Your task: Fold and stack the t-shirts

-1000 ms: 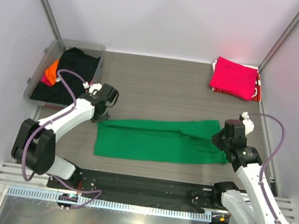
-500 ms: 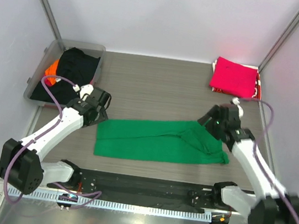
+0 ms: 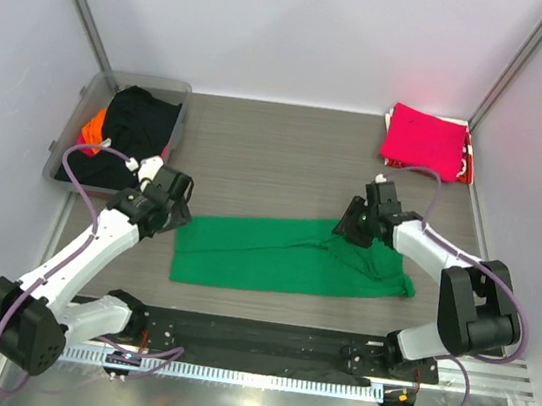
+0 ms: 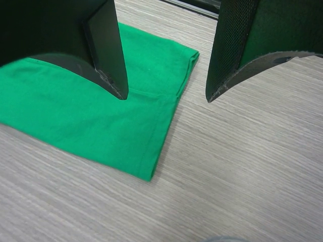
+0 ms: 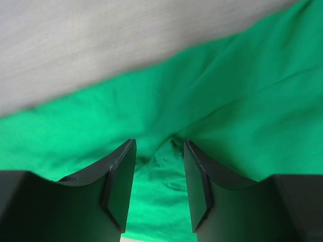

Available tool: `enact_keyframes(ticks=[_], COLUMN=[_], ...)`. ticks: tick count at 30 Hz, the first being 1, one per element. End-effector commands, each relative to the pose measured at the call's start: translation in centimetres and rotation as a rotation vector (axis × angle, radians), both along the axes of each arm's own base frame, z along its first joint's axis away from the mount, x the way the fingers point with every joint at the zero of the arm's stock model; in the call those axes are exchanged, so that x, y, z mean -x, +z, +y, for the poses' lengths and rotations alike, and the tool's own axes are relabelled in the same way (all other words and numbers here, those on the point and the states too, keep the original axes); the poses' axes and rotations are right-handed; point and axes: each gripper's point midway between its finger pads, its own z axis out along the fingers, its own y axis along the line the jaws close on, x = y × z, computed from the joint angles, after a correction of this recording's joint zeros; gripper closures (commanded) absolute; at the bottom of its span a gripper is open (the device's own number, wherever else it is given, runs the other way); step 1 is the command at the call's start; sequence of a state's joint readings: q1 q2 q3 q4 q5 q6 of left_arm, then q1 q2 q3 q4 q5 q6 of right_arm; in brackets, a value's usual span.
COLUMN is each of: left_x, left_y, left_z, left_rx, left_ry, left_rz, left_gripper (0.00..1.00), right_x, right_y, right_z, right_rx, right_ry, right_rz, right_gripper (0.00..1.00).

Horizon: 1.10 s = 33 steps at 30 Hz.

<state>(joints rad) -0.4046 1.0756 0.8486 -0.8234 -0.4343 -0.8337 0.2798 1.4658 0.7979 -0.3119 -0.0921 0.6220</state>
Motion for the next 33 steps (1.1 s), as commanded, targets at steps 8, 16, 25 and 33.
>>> enact_keyframes(ticks=[8, 16, 25, 33], left_x=[0.4, 0.6, -1.3, -3.6], left_y=[-0.9, -1.2, -1.2, -4.5], left_z=[0.3, 0.6, -2.3, -8.3], left_rx=[-0.017, -0.023, 0.048, 0.111], left_ry=[-0.002, 0.006, -0.09, -0.268], left_rz=[0.016, 0.006, -0.001, 0.184], left_gripper=[0.37, 0.36, 0.37, 0.37], right_x=[3.9, 11.6, 10.9, 4.5], right_y=[0.2, 2.9, 5.3, 1.5], right_z=[2.1, 4.9, 1.5, -3.7], right_rx=[-0.083, -0.2, -0.021, 0.136], right_ry=[0.089, 0.105, 0.016, -0.138], right_rz=[-0.03, 0.036, -0.079, 0.072], right_gripper=[0.69, 0.7, 0.62, 0.62])
